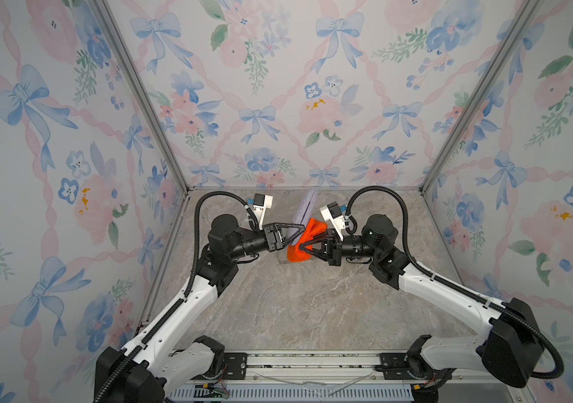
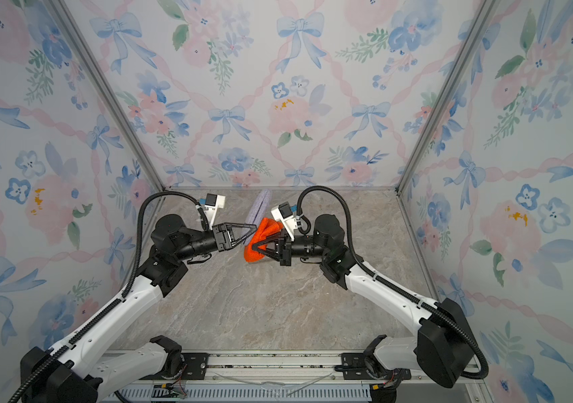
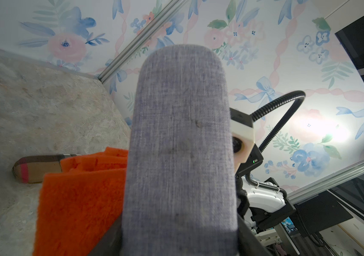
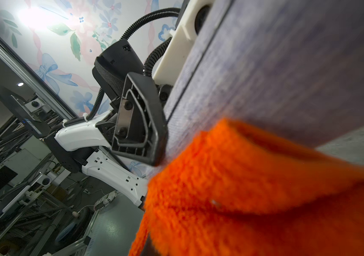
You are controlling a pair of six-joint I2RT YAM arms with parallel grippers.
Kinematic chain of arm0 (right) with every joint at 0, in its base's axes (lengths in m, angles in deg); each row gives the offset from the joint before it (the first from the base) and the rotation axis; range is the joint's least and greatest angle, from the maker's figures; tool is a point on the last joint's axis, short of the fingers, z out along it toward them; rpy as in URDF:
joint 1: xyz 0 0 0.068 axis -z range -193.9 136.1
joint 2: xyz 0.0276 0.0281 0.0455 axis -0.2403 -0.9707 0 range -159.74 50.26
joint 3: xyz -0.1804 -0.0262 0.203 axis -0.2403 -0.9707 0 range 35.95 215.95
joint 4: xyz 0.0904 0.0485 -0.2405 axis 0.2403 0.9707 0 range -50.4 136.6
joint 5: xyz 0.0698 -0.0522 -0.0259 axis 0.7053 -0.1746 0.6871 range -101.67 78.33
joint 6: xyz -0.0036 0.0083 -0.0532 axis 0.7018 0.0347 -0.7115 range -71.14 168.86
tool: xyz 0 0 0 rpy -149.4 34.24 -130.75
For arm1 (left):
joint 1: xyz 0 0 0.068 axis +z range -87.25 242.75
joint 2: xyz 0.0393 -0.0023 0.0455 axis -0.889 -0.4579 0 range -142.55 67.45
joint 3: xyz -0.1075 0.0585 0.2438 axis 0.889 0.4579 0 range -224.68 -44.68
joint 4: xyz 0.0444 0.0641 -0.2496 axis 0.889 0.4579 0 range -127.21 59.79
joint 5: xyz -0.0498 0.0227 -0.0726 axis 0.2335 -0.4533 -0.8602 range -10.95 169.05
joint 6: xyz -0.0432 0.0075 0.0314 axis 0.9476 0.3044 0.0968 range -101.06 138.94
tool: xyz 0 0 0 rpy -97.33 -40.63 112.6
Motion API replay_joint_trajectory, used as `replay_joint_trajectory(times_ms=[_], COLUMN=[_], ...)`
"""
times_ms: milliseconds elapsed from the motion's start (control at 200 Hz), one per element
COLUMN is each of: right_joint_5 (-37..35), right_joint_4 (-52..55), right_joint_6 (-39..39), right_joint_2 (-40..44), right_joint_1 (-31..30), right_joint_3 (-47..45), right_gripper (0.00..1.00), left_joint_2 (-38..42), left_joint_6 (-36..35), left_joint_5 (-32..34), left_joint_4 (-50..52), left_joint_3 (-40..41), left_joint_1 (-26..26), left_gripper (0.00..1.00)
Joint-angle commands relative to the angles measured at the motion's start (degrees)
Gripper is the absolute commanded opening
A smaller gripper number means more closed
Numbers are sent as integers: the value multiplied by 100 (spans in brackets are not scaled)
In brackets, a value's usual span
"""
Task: Wipe the eyeglass case
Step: Wipe the dirt from the eyeglass case, then place the eyeglass case at the center of the board.
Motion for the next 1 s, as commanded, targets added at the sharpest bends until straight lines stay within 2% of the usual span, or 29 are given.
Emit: replay_joint_trajectory(times_ms=[0,120,250,310,485,620,680,720,845,990], right_joint_5=[8,-93,-259,-267,-366,-445,-445,-708,-971,-1098], right_joint_4=[-1951,-2037,-2704,-2673,-930,448,1072,1526,2467,2902], right_joint_6=[513,511,1059,1155,179,-426,-658,-846,-1215,-1244], right_joint_2=[-107,-201,-263,-211,350,909,1196,1394,1907,2265], right_joint_1=[-251,-89,508,750,1093,1467,1612,1674,1726,1762], right_joint_3=[186,213,18,27,202,233,174,123,-190,-553], right_gripper=[0,0,0,0,0,0,0,0,0,0], left_joint_2=[-109,-16,132,178,356,498,488,456,98,-311], left_joint_6=[224,339,500,530,551,231,-125,-345,-751,-463], left_joint_5=[85,250,270,222,171,341,704,1034,2340,3760], left_joint_4=[-54,-73,-55,49,205,634,1175,1551,2195,2639], left_joint_3=[97,194,338,425,696,932,944,940,949,1024], left_joint_1=[-349,-390,-403,-417,-453,-487,-612,-761,-1542,-2211], left_gripper=[11,11,12,12,12,12,13,13,12,9])
